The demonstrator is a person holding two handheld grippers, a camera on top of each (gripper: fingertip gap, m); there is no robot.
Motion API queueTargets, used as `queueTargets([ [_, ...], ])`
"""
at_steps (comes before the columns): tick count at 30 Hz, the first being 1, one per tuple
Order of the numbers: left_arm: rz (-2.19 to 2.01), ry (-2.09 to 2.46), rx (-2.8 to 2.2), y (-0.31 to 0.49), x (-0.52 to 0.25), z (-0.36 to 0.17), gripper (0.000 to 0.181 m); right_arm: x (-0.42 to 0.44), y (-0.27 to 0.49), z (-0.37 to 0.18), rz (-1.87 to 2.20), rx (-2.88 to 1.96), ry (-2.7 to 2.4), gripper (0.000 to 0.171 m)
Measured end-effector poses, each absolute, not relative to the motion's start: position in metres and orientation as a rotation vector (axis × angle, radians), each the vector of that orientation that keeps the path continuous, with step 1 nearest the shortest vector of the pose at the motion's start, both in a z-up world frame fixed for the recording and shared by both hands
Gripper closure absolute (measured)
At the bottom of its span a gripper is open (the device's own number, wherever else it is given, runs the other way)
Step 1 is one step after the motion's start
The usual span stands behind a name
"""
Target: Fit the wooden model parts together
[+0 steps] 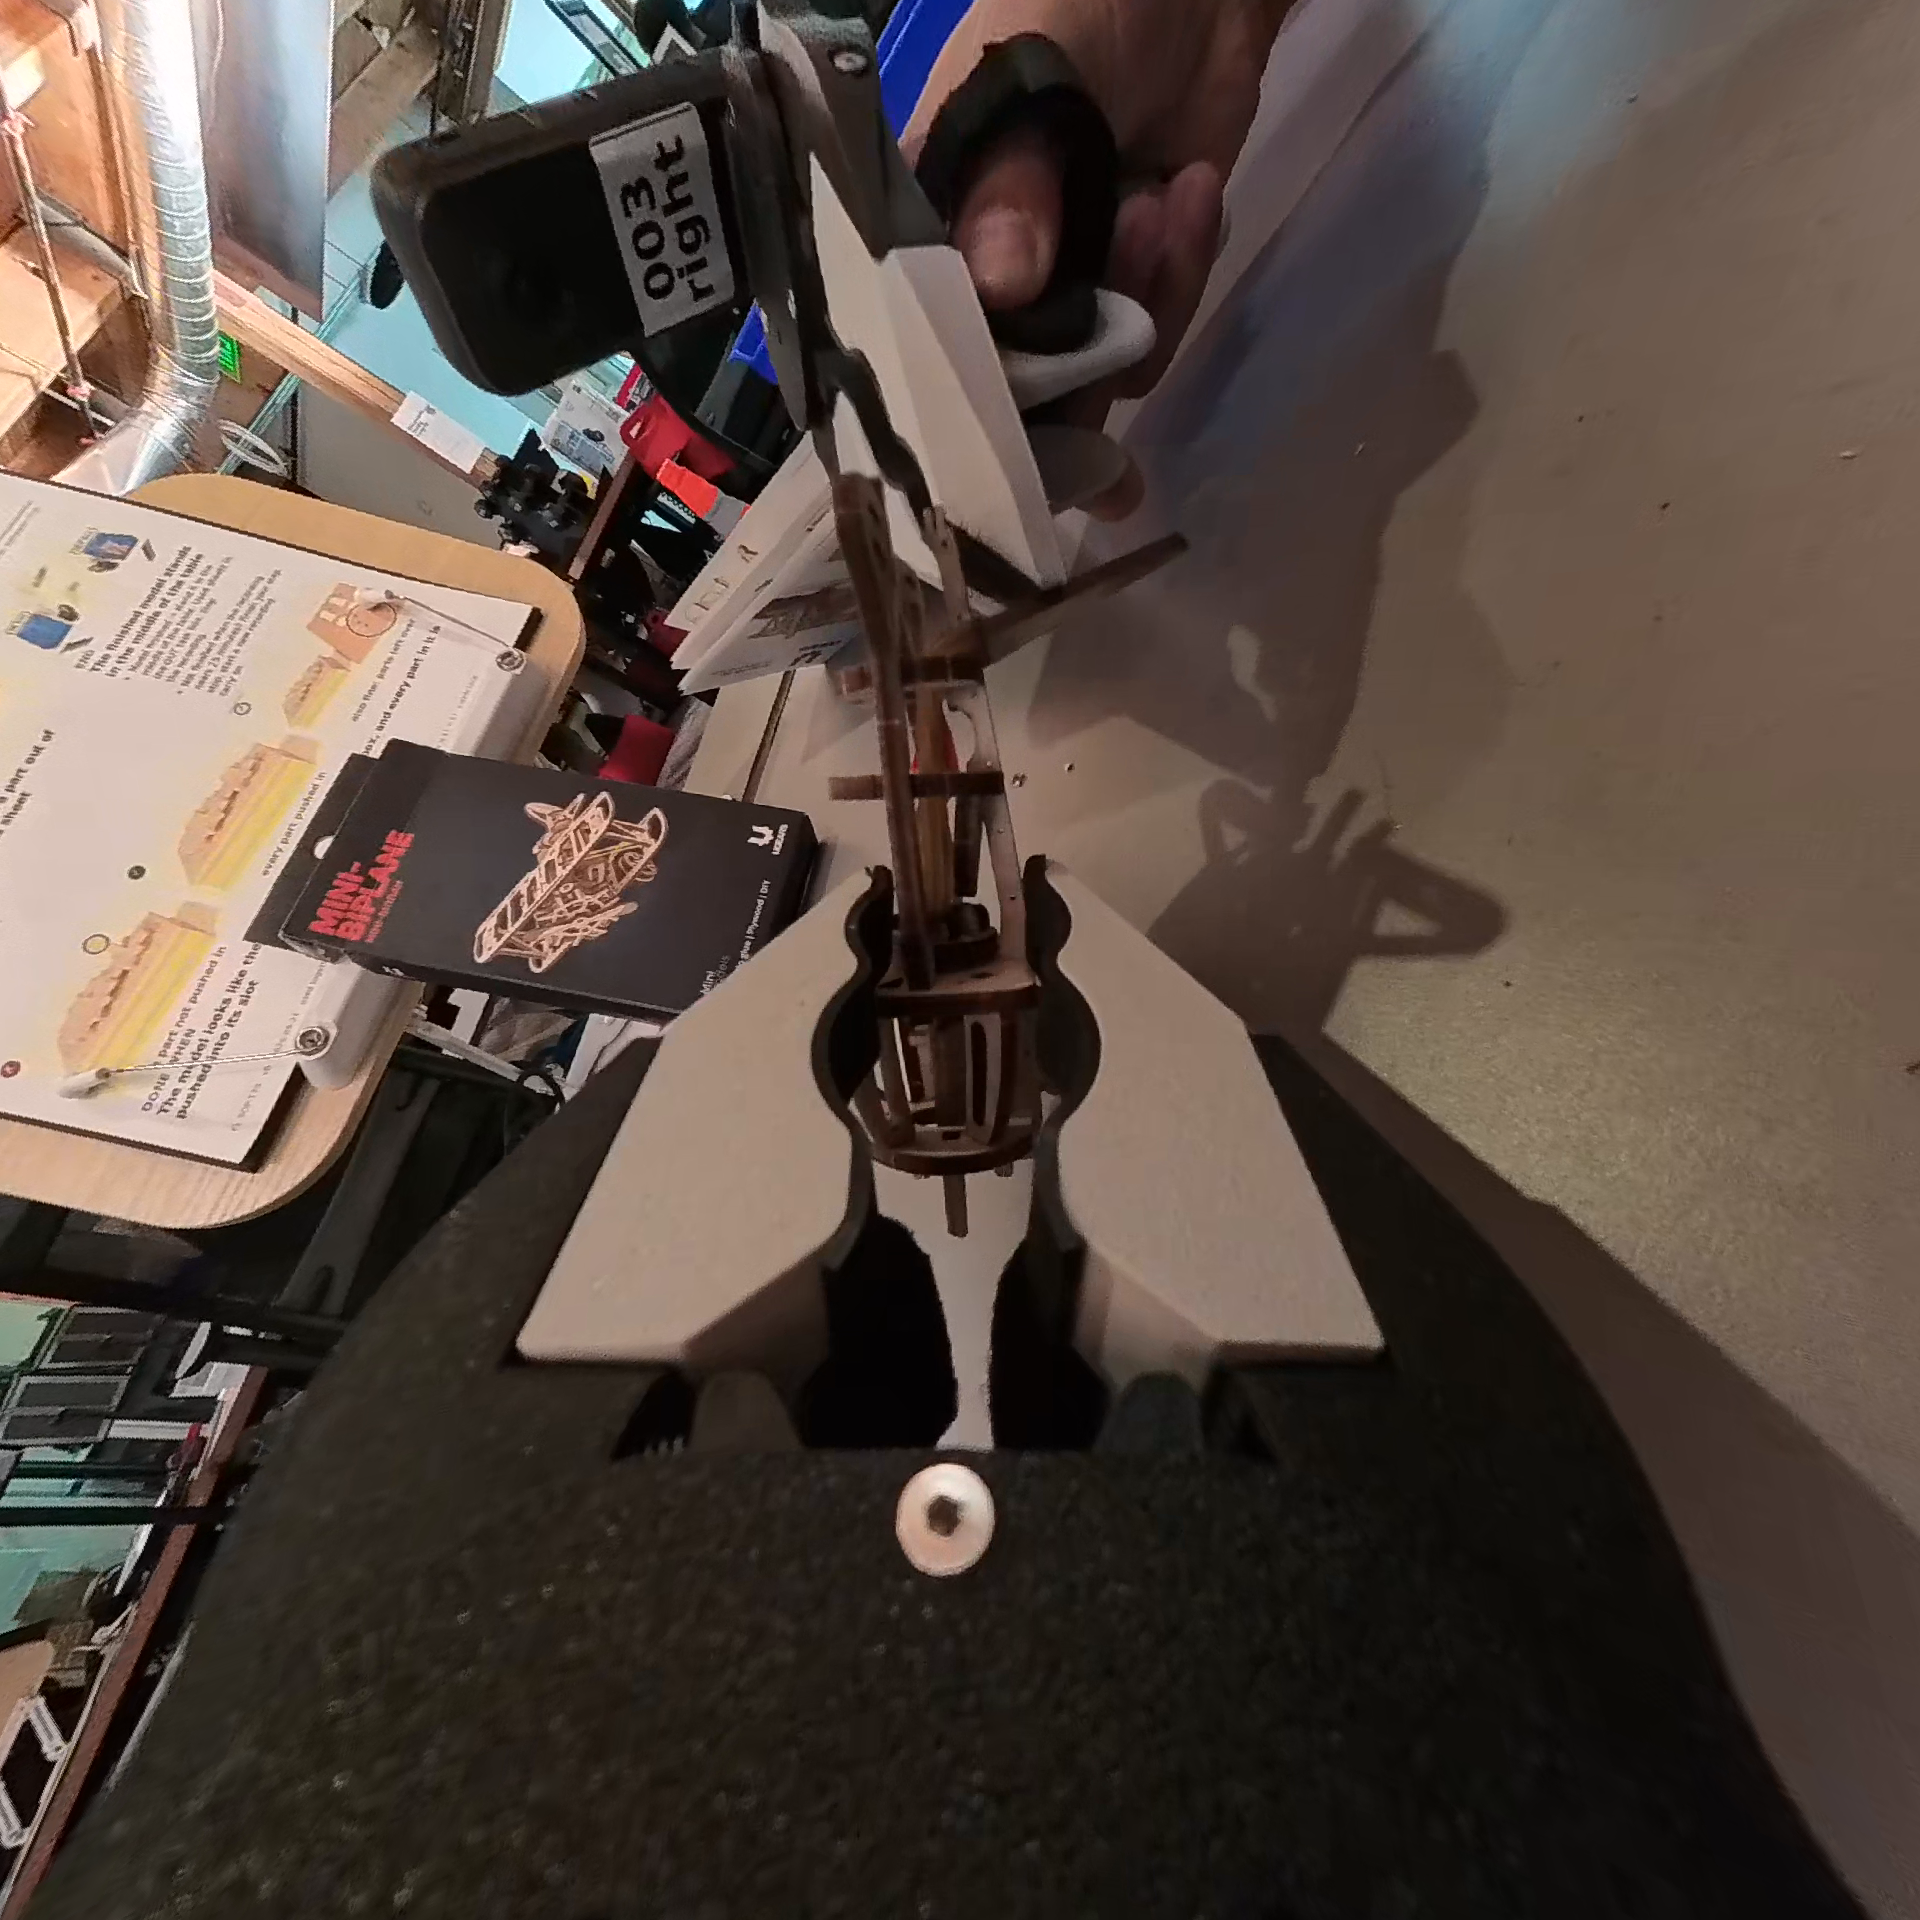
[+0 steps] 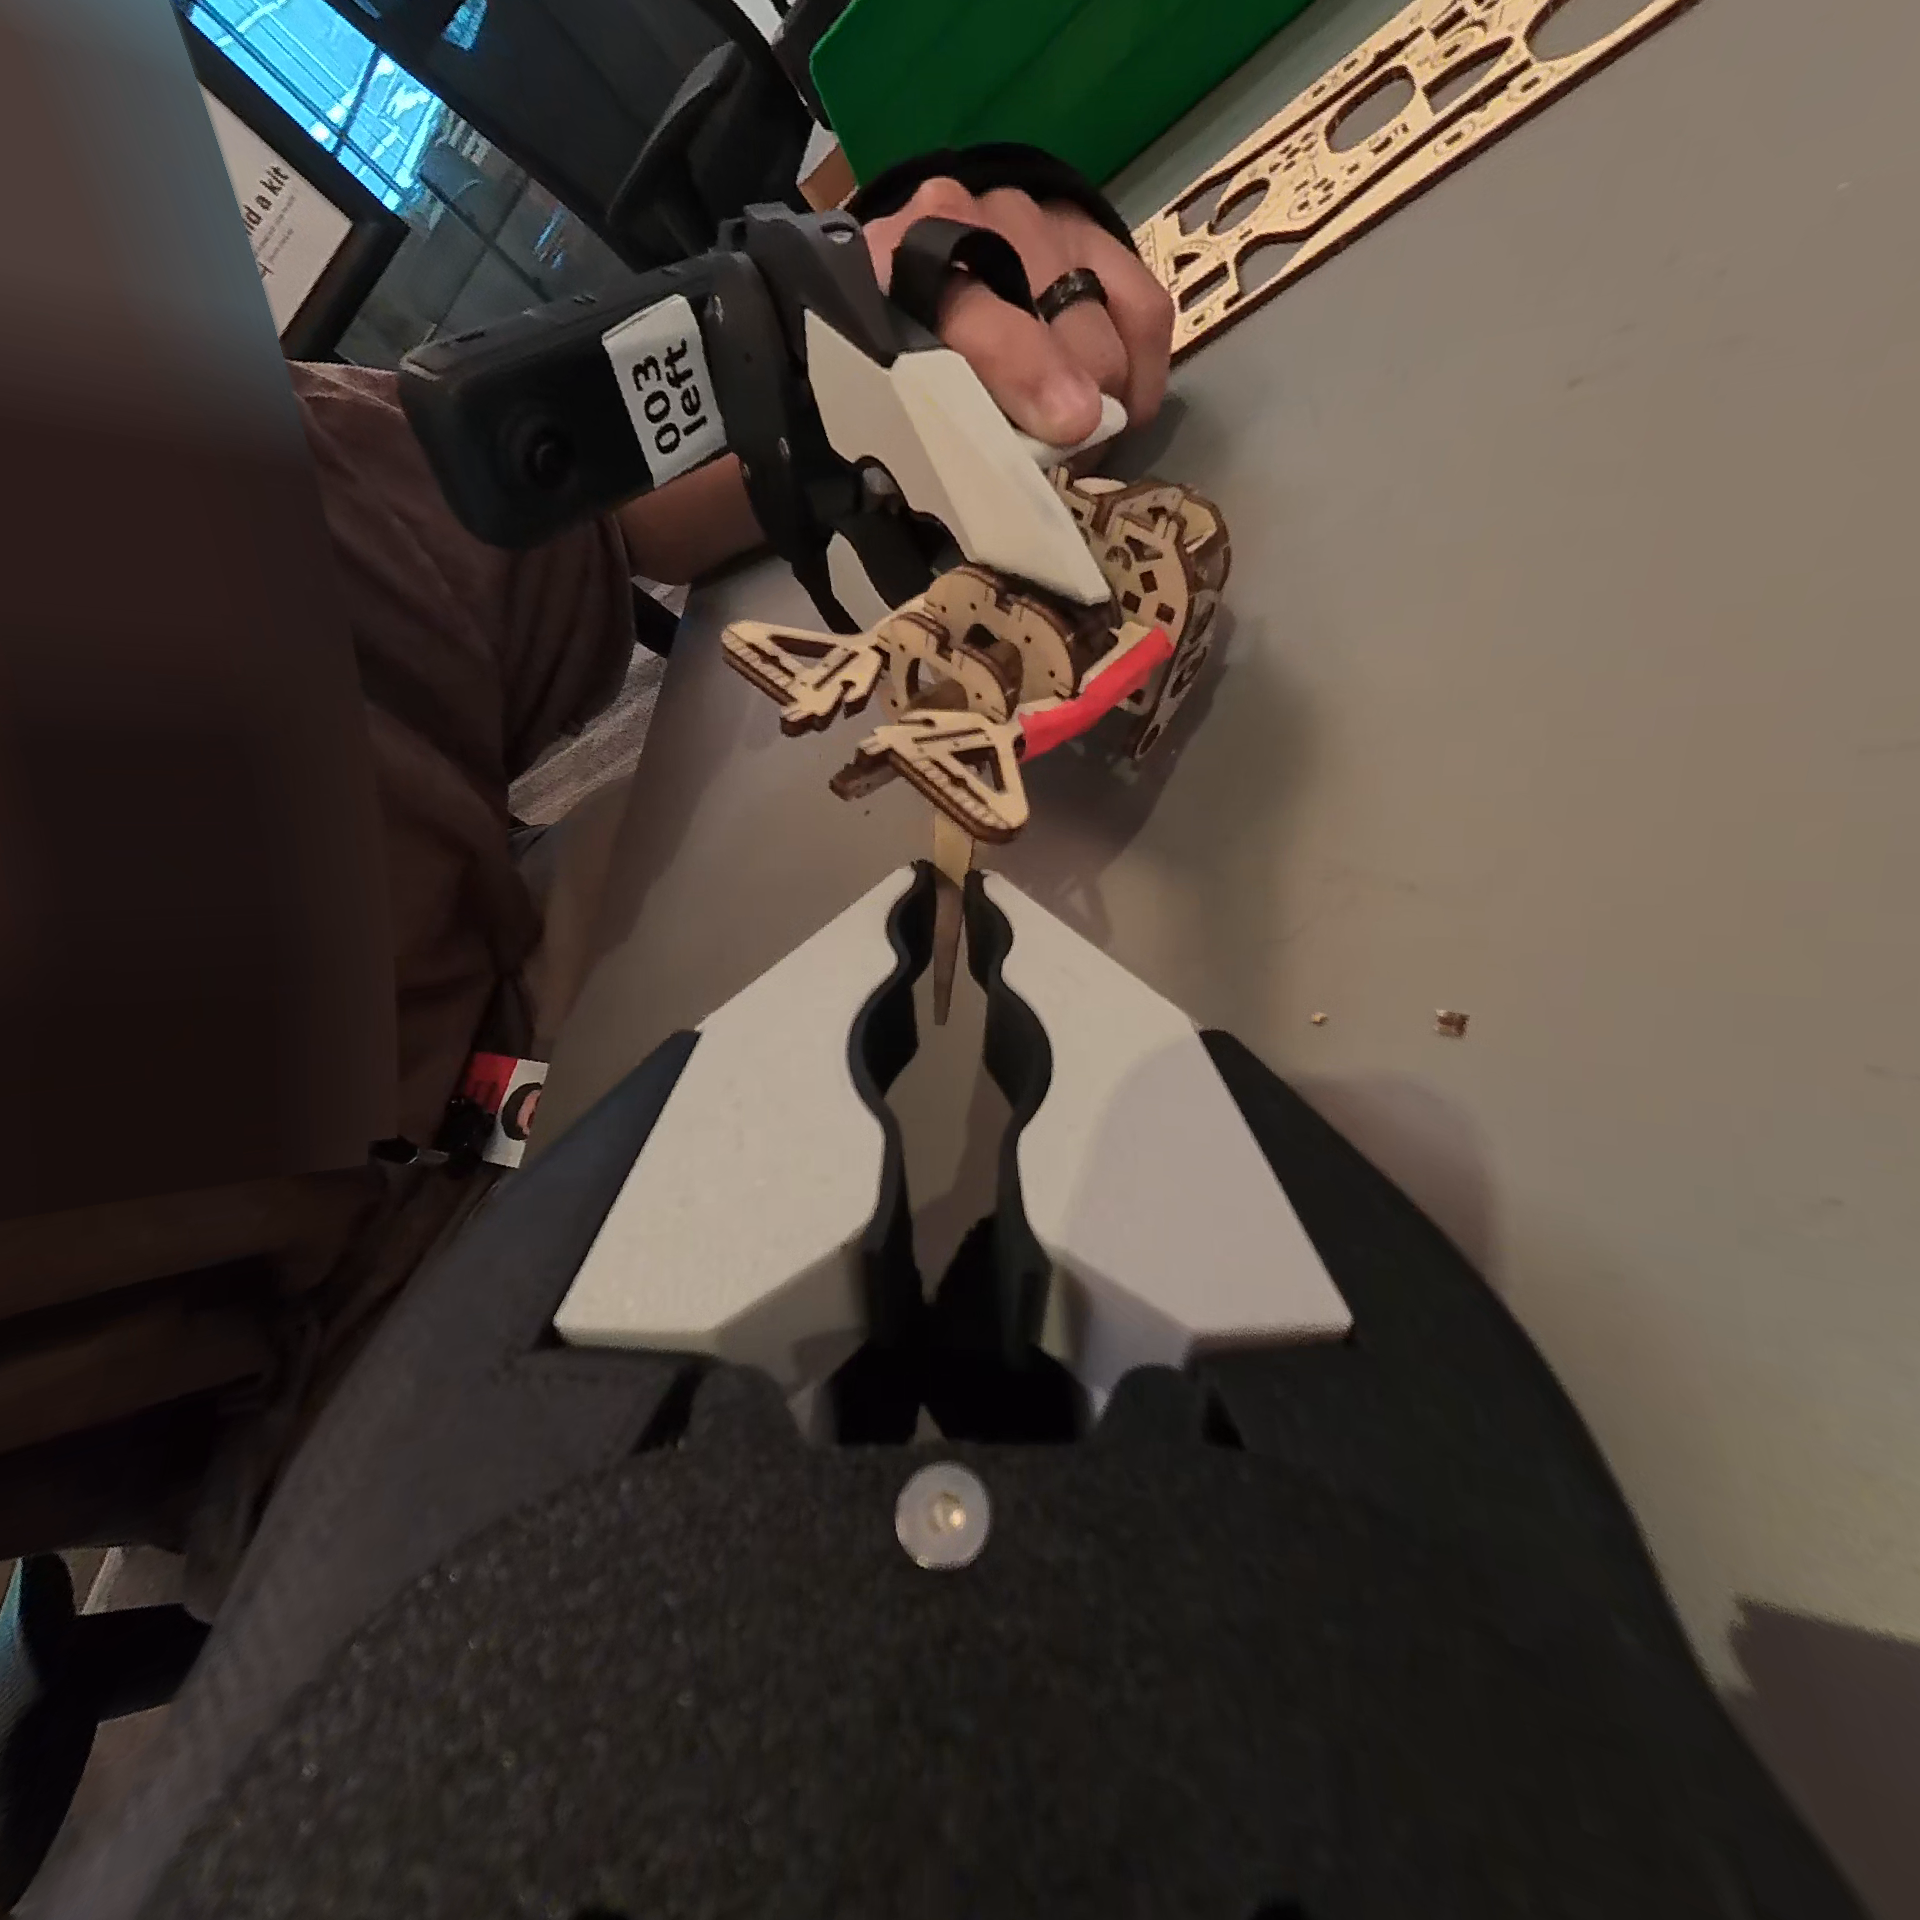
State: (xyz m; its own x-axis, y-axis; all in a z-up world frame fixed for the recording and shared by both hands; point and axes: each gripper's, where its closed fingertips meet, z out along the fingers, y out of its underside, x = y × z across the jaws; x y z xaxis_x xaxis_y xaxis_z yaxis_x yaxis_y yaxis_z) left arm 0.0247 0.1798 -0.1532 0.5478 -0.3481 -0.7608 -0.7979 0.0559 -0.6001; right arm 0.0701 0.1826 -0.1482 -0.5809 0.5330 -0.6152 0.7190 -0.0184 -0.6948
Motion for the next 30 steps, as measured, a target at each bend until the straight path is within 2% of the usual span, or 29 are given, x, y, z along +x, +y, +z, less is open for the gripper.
queueTargets([
  [11, 0.442, 0.995, -1.515, 0.18, 0.025, -0.148, 0.159, 0.089, 0.17, -0.162, -1.491, 1.292, 2.119, 0.166],
  [16, 0.427, 0.96, -1.513, 0.18, 0.022, -0.143, 0.159, 0.08, 0.173, -0.15, -1.611, 1.3, 2.158, 0.166],
  [21, 0.424, 0.962, -1.513, 0.179, 0.023, -0.143, 0.159, 0.088, 0.17, -0.155, -1.534, 1.283, 2.218, 0.165],
  [27, 0.429, 0.917, -1.565, 0.182, 0.016, -0.144, 0.159, 0.058, 0.17, -0.124, -1.801, 1.372, 2.314, 0.14],
  [30, 0.461, 0.803, -1.645, 0.187, -0.002, -0.142, 0.159, 0.032, 0.19, -0.114, -1.976, 1.63, 2.329, 0.149],
])
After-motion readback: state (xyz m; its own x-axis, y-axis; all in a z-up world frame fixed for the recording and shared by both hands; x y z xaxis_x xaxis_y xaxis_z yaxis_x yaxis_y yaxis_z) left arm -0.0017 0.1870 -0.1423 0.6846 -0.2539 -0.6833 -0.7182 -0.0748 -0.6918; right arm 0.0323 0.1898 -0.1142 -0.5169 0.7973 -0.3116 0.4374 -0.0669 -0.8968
